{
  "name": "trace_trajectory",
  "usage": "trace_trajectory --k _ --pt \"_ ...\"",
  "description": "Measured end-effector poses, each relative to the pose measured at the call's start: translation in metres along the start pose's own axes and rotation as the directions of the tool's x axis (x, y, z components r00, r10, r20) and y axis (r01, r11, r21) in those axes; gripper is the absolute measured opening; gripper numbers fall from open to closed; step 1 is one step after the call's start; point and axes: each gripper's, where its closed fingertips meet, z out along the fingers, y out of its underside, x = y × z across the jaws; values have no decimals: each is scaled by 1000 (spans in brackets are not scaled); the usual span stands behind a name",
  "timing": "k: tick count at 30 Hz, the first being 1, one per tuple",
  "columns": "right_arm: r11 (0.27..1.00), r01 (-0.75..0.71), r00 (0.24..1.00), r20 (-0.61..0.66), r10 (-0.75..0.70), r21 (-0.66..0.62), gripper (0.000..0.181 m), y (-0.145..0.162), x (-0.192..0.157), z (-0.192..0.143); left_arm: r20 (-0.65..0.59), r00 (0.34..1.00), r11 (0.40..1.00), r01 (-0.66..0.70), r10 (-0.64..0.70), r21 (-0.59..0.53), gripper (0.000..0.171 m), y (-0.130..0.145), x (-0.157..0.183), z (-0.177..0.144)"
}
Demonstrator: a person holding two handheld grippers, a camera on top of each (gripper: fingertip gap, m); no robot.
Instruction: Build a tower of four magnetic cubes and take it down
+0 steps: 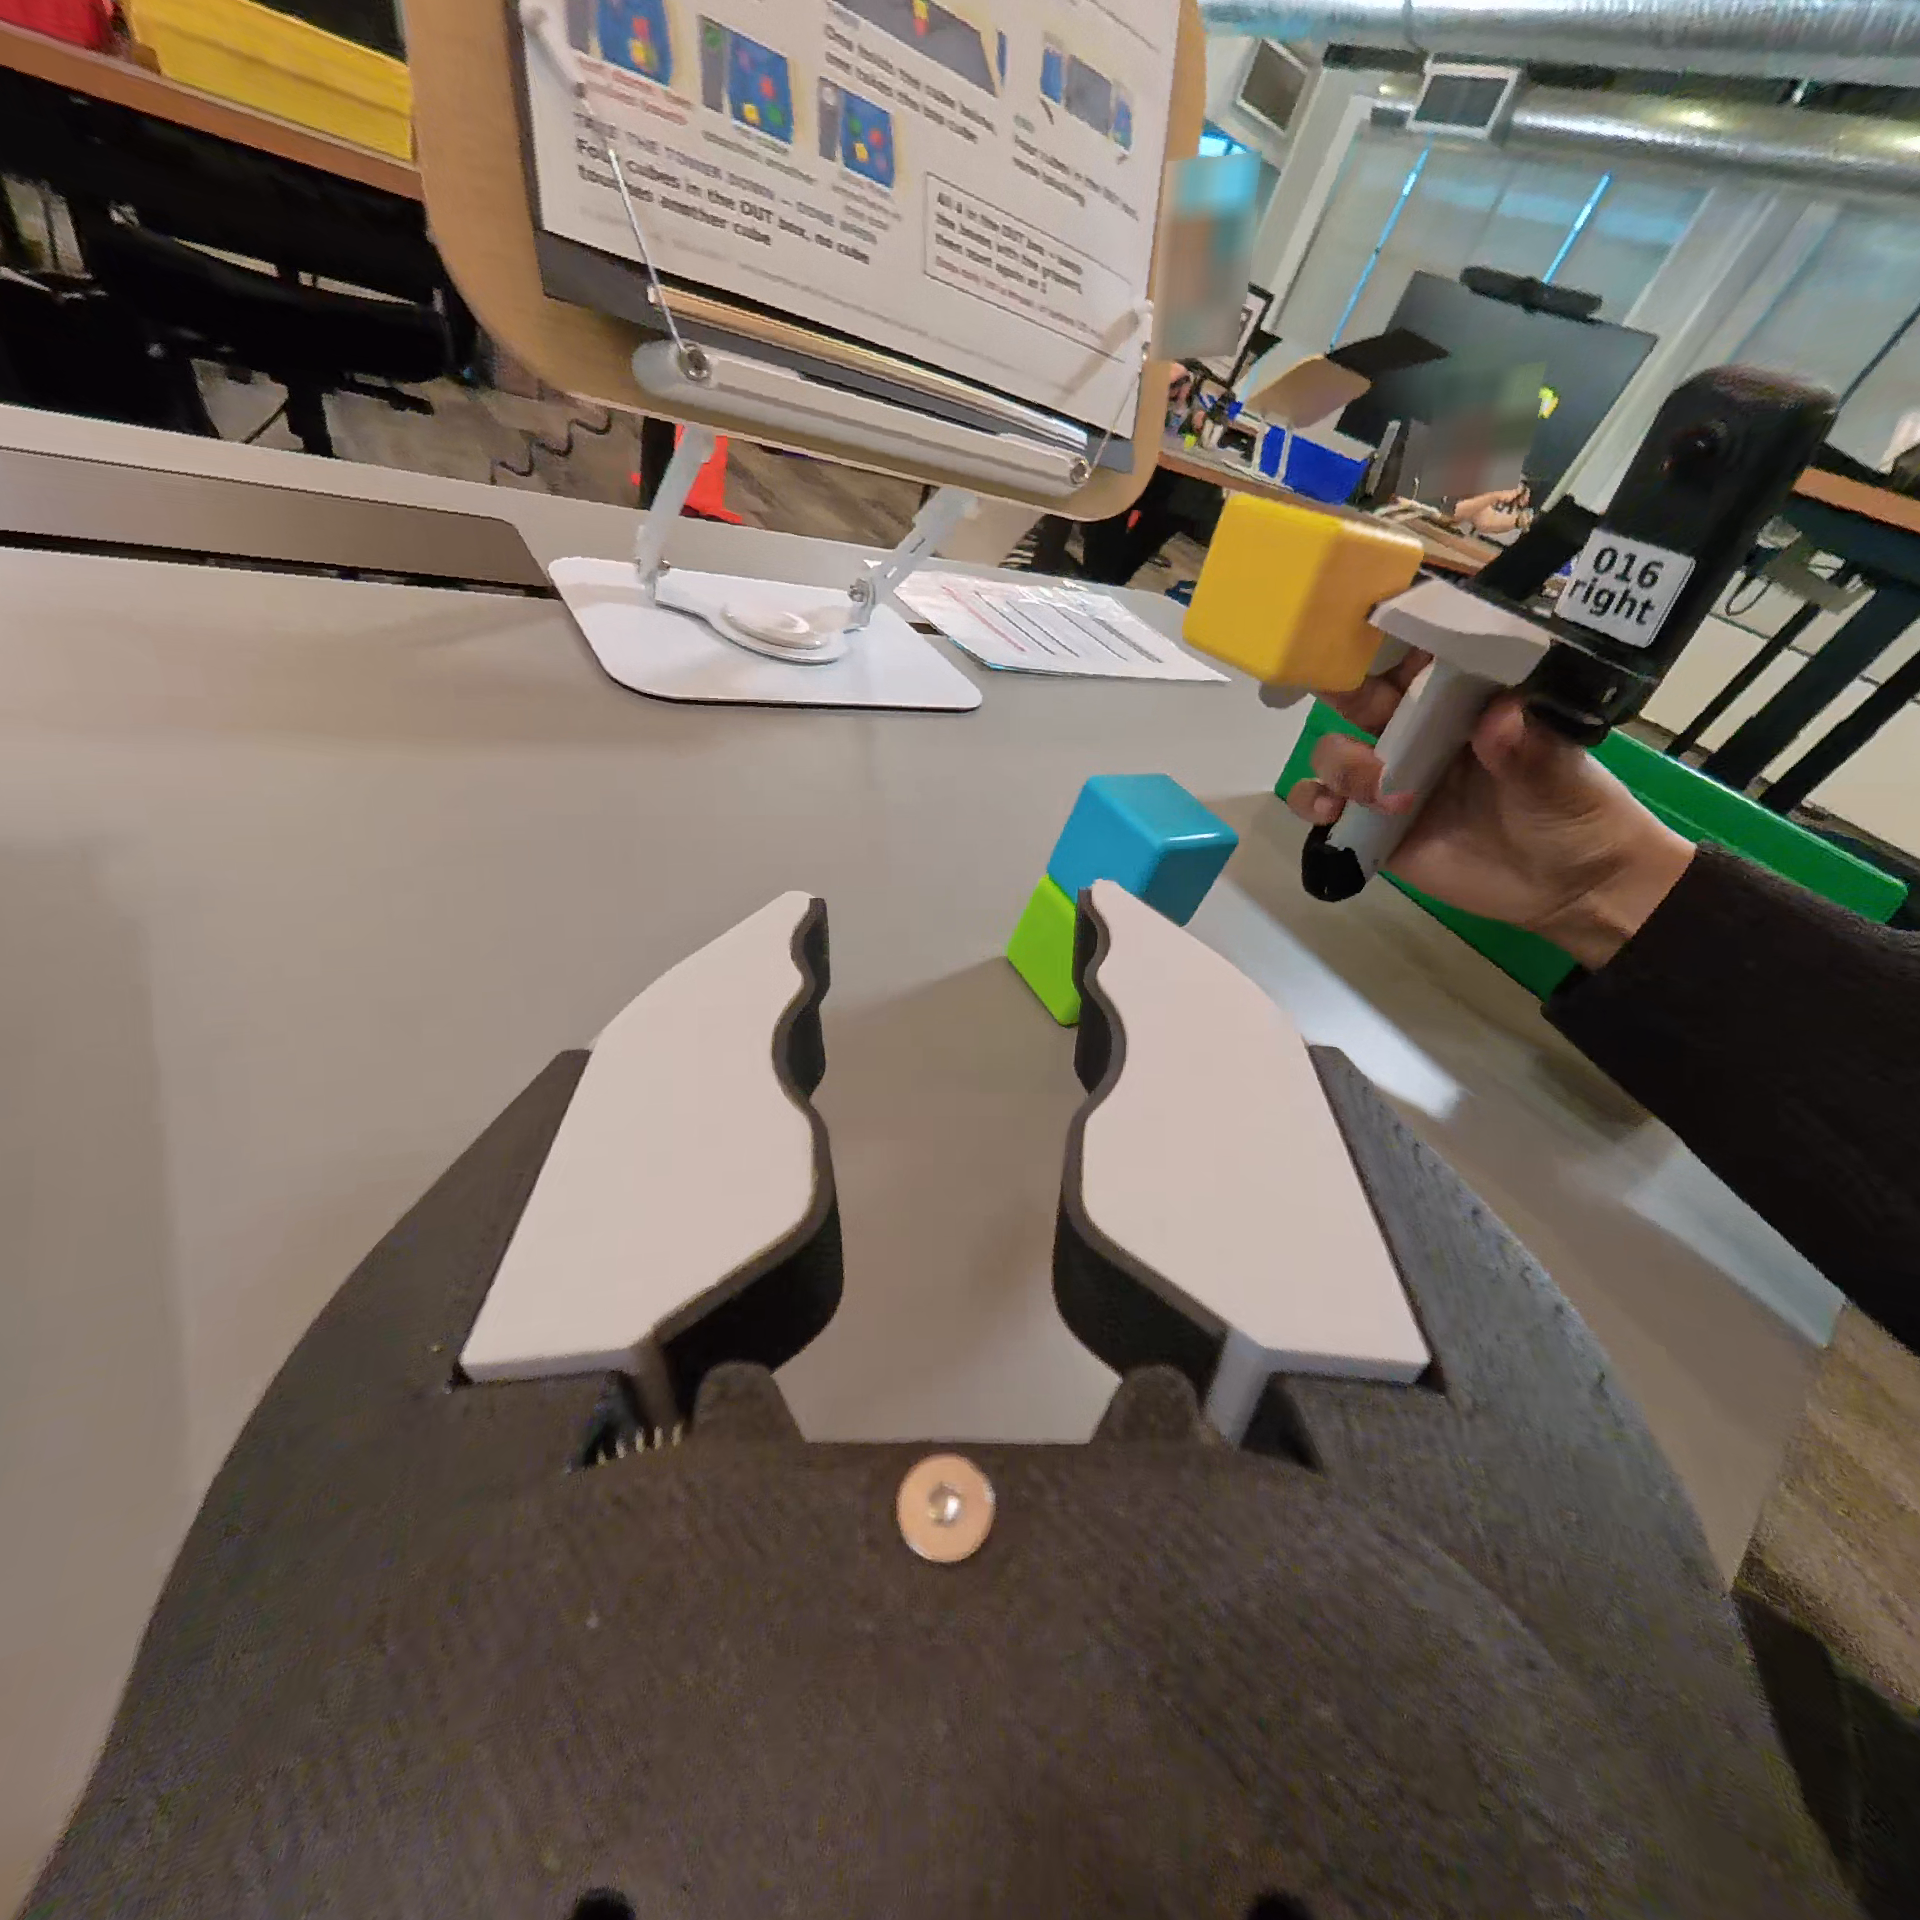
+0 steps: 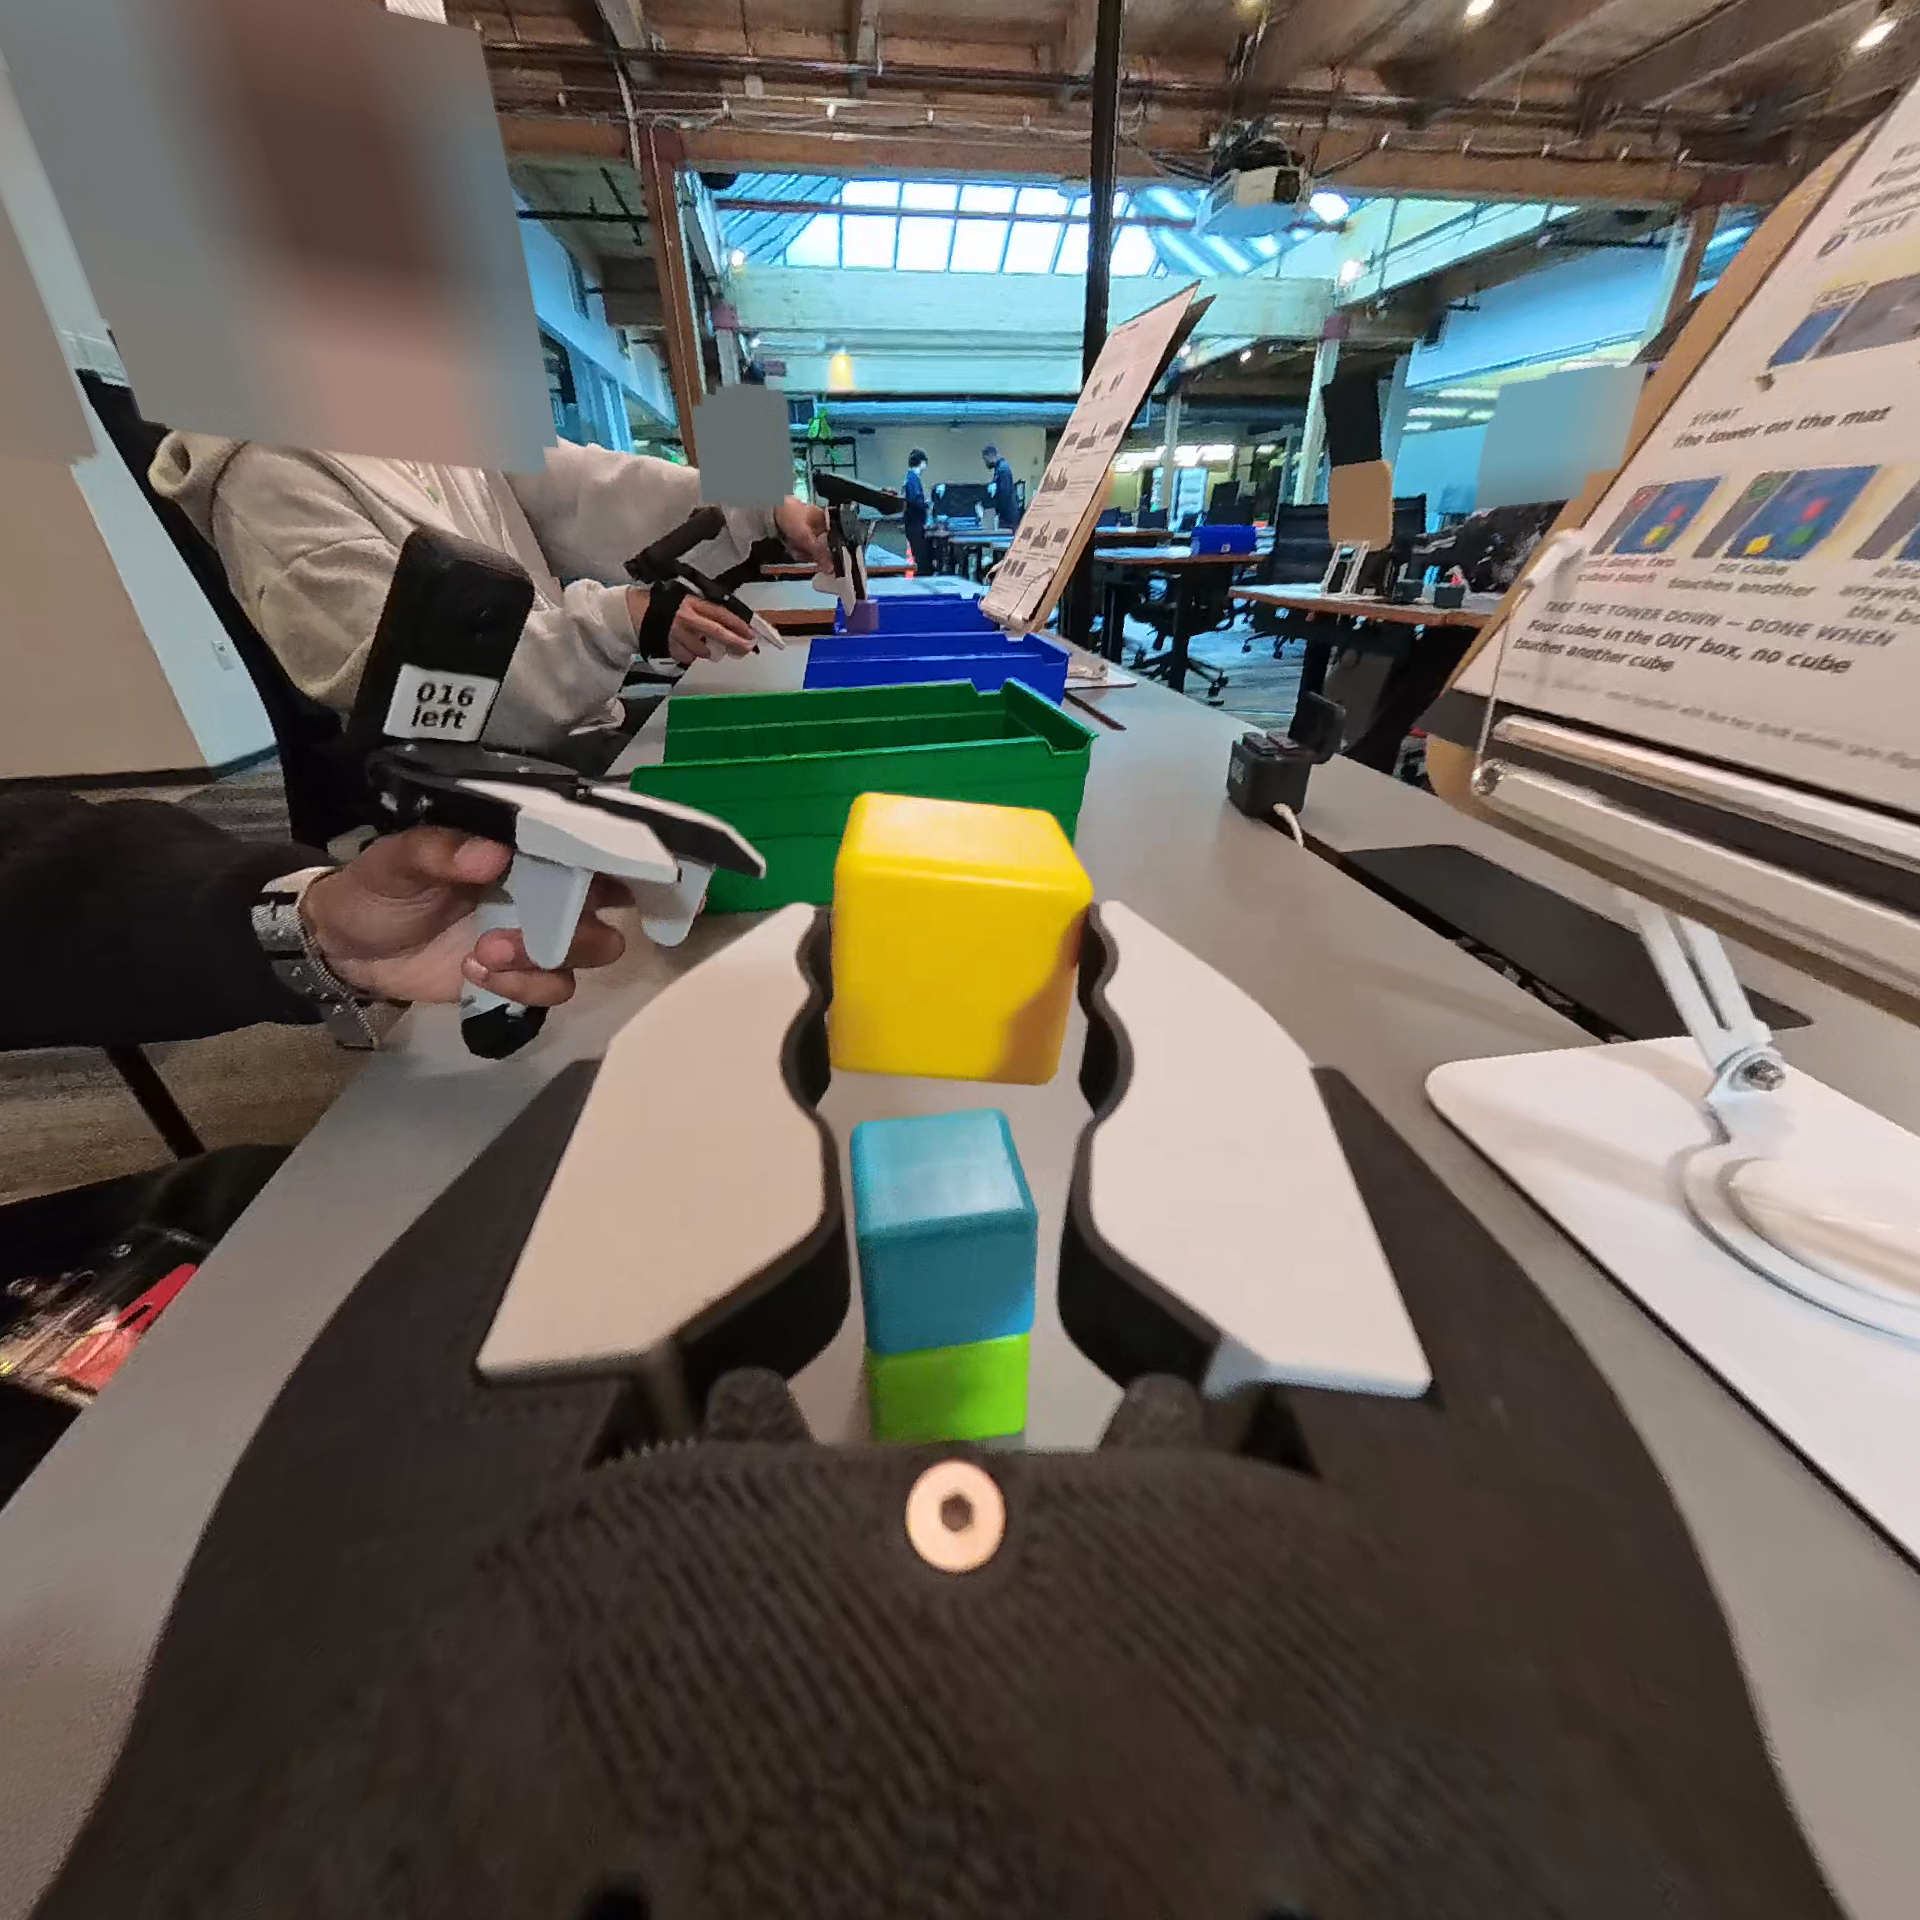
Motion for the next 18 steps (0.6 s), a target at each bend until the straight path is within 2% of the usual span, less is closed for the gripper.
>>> trace_trajectory --k 5,14,18 --pt "999 -3 999 49 6 -49 46 15 -8 3 7 1000 1000 -23 23 -3 47 -1 -4 1" --pt "999 -22 998 58 23 -26 46 25 -6 7 -15 1000 1000 -2 2 -19 47 4 2 5" --pt "998 -14 998 68 18 -55 46 34 -7 11 -17 1000 1000 4 -4 -22 47 6 3 7"
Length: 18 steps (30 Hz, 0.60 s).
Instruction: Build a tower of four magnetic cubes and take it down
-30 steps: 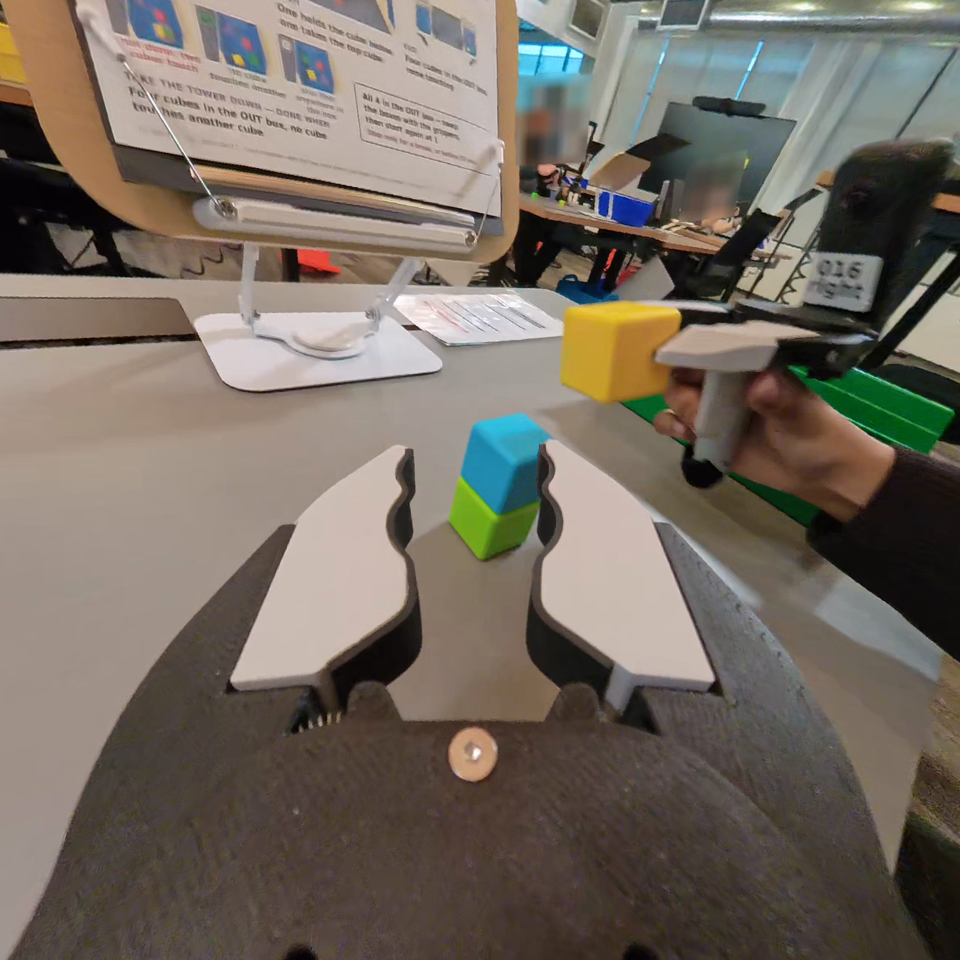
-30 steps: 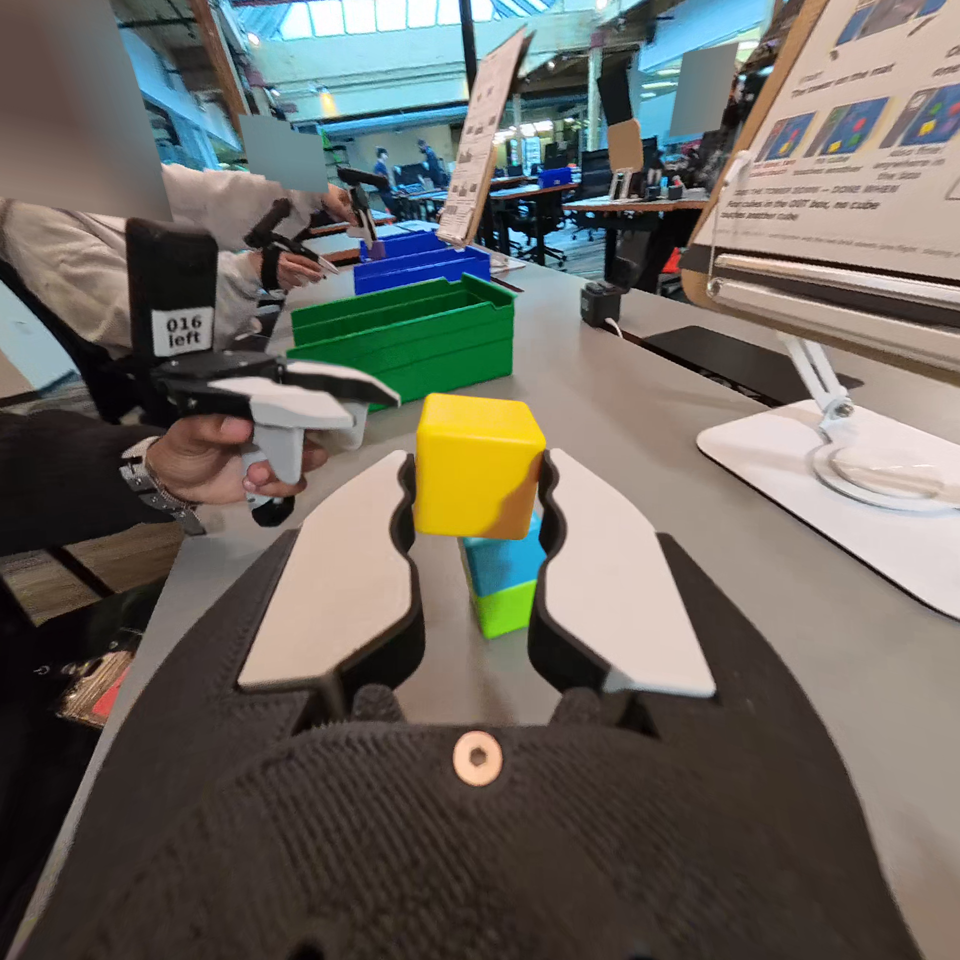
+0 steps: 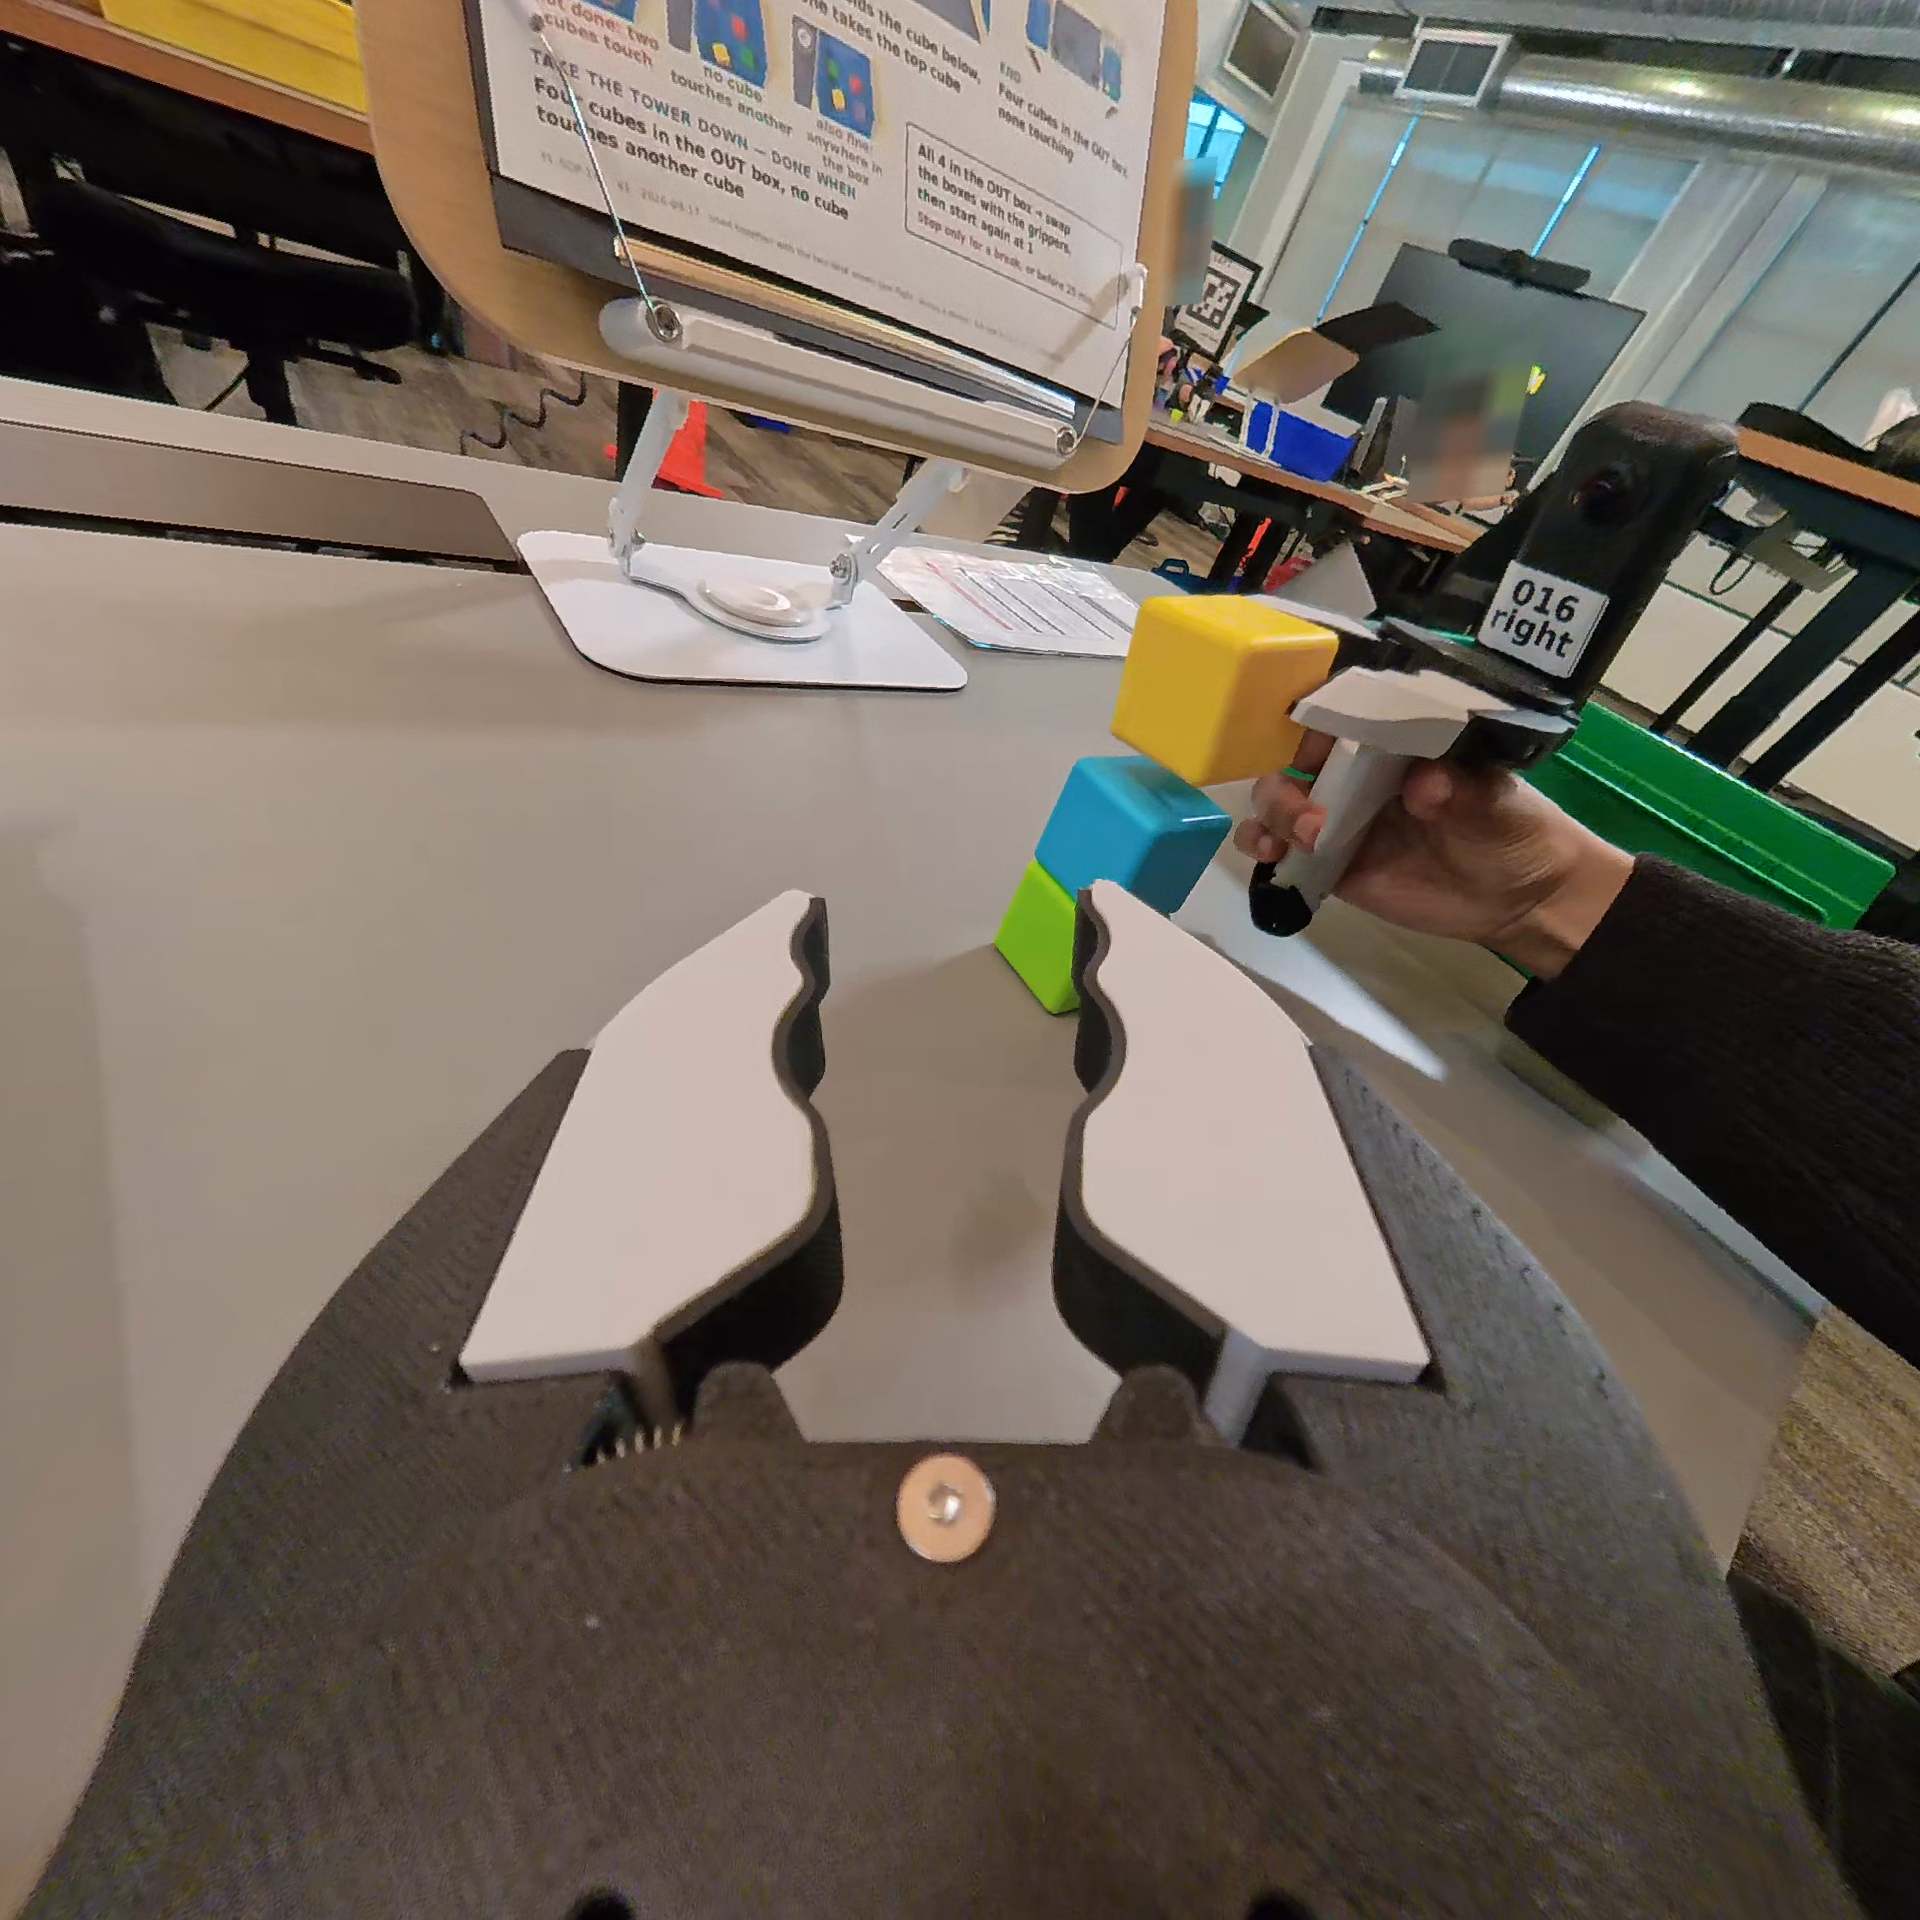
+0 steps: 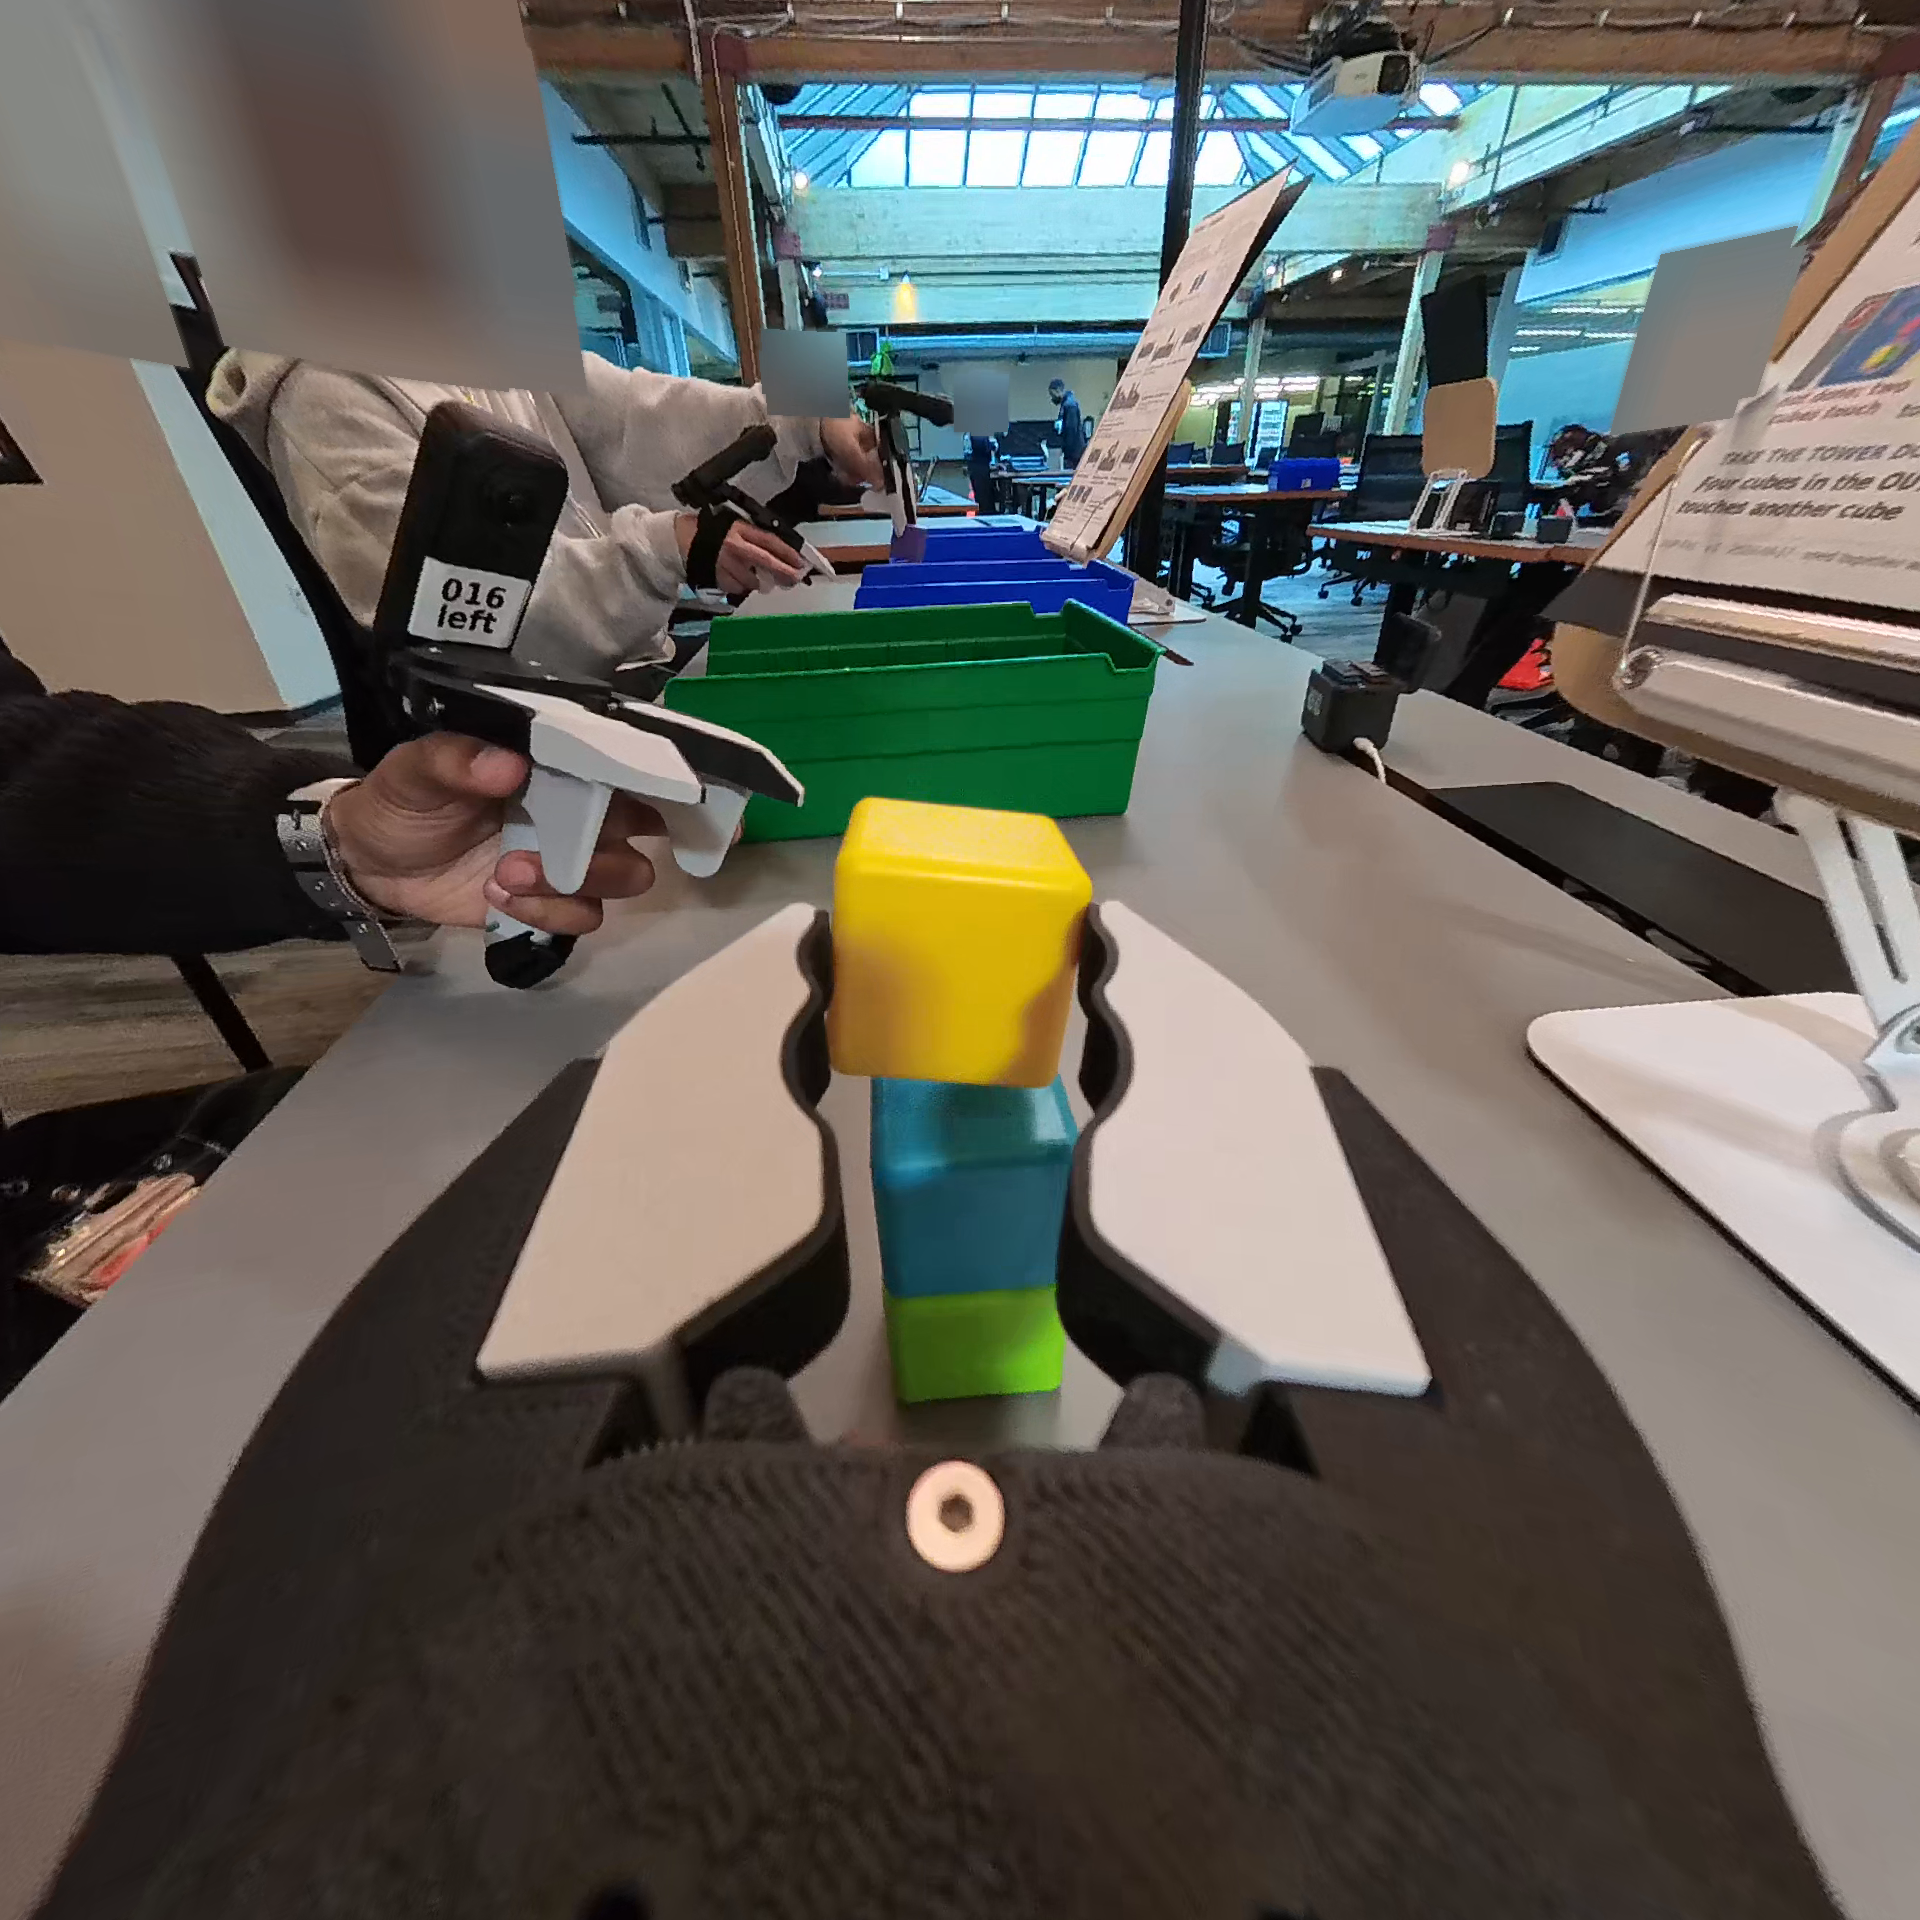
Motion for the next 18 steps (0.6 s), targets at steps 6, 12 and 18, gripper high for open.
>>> trace_trajectory --k 6,12,18 --pt "1000 19 1000 1 -19 1 46 2 1 -1 -6 1000 1000 7 -7 1 47 0 1 0" --pt "1000 19 1000 2 -19 -7 46 6 3 -1 -10 1000 1000 15 -15 3 47 0 1 0" --pt "1000 25 1000 1 -25 -5 46 9 4 -1 -10 1000 1000 18 -17 7 47 -1 2 0"
